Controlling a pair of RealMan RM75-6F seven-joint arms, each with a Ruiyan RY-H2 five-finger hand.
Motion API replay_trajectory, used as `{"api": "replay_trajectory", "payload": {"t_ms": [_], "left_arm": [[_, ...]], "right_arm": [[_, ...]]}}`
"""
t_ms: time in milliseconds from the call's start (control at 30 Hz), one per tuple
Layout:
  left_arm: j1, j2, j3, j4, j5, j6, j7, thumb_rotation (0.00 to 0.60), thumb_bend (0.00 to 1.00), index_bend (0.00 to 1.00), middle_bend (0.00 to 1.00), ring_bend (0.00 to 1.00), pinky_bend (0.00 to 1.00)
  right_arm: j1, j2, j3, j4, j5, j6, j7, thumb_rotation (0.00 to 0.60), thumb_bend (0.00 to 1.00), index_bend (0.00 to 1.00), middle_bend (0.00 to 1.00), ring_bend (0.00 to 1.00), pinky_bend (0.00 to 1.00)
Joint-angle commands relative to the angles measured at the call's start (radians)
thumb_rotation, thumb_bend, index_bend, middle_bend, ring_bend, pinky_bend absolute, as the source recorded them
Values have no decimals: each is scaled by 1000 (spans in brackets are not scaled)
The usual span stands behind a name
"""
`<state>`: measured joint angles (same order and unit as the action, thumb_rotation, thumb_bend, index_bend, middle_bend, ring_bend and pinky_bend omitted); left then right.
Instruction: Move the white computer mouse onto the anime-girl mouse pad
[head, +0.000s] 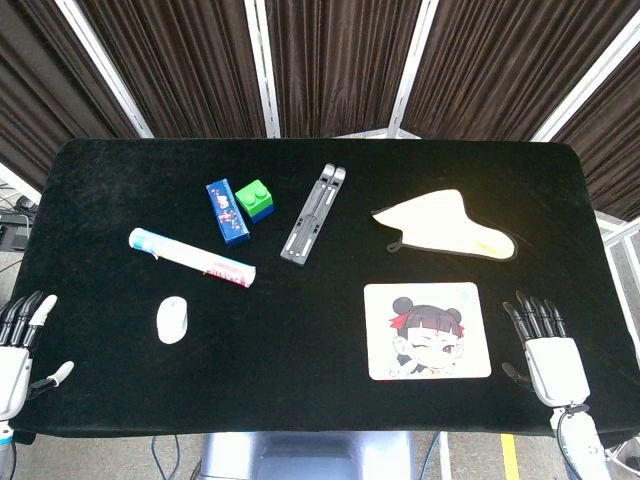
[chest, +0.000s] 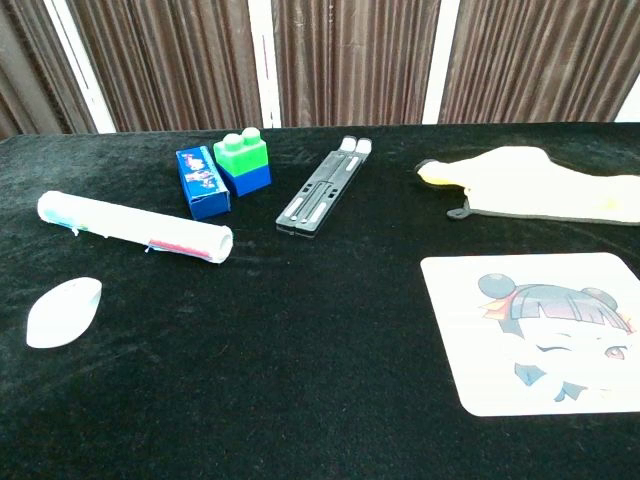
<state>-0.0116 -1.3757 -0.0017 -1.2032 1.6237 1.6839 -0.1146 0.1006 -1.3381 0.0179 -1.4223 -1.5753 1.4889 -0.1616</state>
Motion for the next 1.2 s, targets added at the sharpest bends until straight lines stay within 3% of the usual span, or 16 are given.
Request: {"api": "replay_trajectory", "payload": {"t_ms": [33, 600, 867, 1200], "left_arm": [[-1, 0, 1, -1, 4, 1, 5, 600, 128, 0, 0, 0, 0], [-32, 9, 20, -23, 30, -54, 62, 600, 129, 6, 0, 0, 0], [-95, 51, 16, -58, 88, -90, 141, 600, 136, 93, 0, 0, 0], [-237, 131, 34, -95, 158, -272, 185, 600, 137, 200, 0, 0, 0]], "right_arm": [[-2, -1, -1, 5, -3, 3, -1, 600, 146, 89, 0, 0, 0], [-9, 3, -5, 13, -2, 6, 15, 600, 146, 89, 0, 0, 0], [-15, 7, -2, 19, -7, 22, 40, 600, 147, 89, 0, 0, 0], [-15, 3, 2, 29, -19, 37, 48, 600, 150, 89, 0, 0, 0]]}}
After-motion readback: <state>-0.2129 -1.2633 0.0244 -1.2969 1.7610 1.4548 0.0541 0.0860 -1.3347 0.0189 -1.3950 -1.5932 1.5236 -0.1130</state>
